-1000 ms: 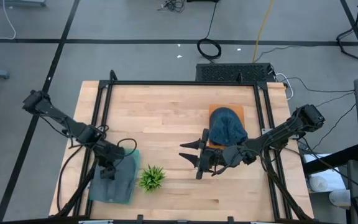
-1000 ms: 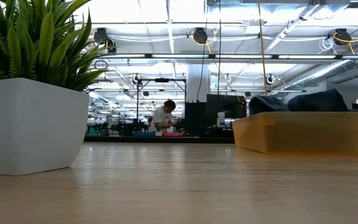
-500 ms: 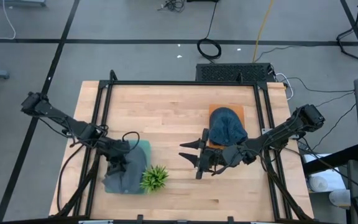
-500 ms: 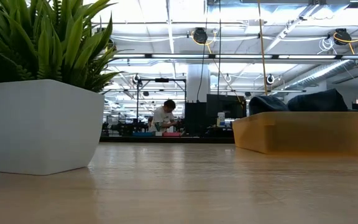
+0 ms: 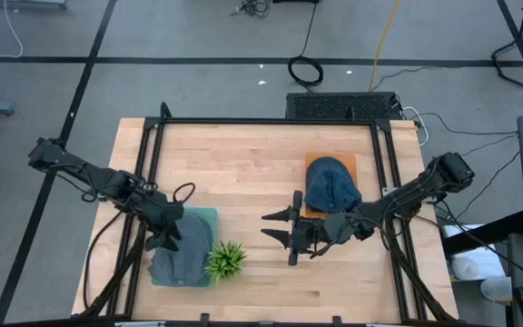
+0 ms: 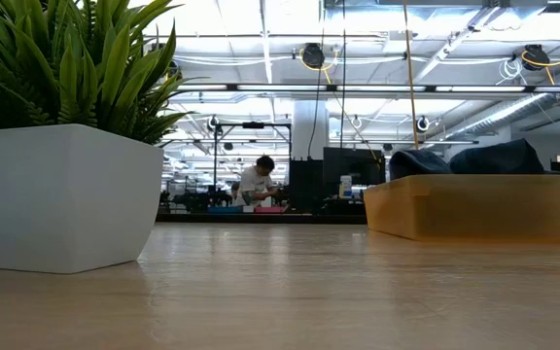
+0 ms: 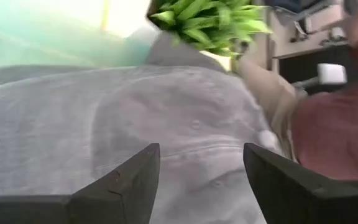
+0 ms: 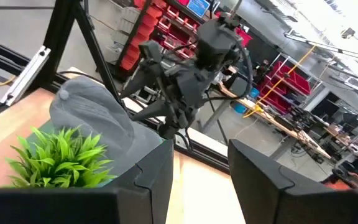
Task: Pick & Place hat
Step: Return to Home Position
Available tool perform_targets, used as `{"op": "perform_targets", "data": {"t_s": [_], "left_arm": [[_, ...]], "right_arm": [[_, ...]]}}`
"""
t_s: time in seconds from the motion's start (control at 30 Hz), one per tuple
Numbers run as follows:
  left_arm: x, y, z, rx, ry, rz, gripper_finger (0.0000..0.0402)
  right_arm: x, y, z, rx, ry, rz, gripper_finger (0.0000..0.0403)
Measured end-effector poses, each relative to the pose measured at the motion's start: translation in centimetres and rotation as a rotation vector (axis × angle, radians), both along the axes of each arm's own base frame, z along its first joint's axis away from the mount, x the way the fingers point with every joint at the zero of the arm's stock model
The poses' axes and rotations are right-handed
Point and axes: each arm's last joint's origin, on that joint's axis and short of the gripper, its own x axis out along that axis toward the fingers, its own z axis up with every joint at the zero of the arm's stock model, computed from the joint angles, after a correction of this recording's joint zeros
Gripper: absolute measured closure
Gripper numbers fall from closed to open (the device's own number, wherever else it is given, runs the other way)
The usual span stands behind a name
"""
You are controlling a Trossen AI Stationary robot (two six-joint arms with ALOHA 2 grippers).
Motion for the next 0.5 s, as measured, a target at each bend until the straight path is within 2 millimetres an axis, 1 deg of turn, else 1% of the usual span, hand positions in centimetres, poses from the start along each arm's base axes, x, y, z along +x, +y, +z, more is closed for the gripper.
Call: {"op": "perform_targets", "data": {"t_s": [0.1,0.17,0.23,0.3,0.4,0.5], "left_arm": [[-0.2,0.2,1.2,0.013,-0.090,-0.039,0.0157],[-0.3,0.6,2.3,0.078,-0.196,-0.043,0.0157],[-0.5,1.0,3.3,0.167,-0.314,-0.031,0.0160],[-0.8,1.3,4.3,0.244,-0.456,-0.045,0.0165],[-1.3,1.8,5.5,0.315,-0.621,0.019,0.0175],[-1.9,2.2,5.6,0.398,-0.700,0.021,0.0184]], "right_arm": [[0.0,0.0,0.1,-0.017,-0.004,0.000,0.0264],[0.0,0.0,0.3,-0.022,-0.025,0.000,0.0264],[-0.1,0.2,0.5,0.028,-0.052,0.002,0.0264],[-0.2,0.5,0.3,0.073,-0.037,0.006,0.0264],[-0.7,0.8,-1.2,0.080,0.007,0.023,0.0264],[-1.2,0.1,-3.1,0.237,-0.028,0.008,0.0264]]}}
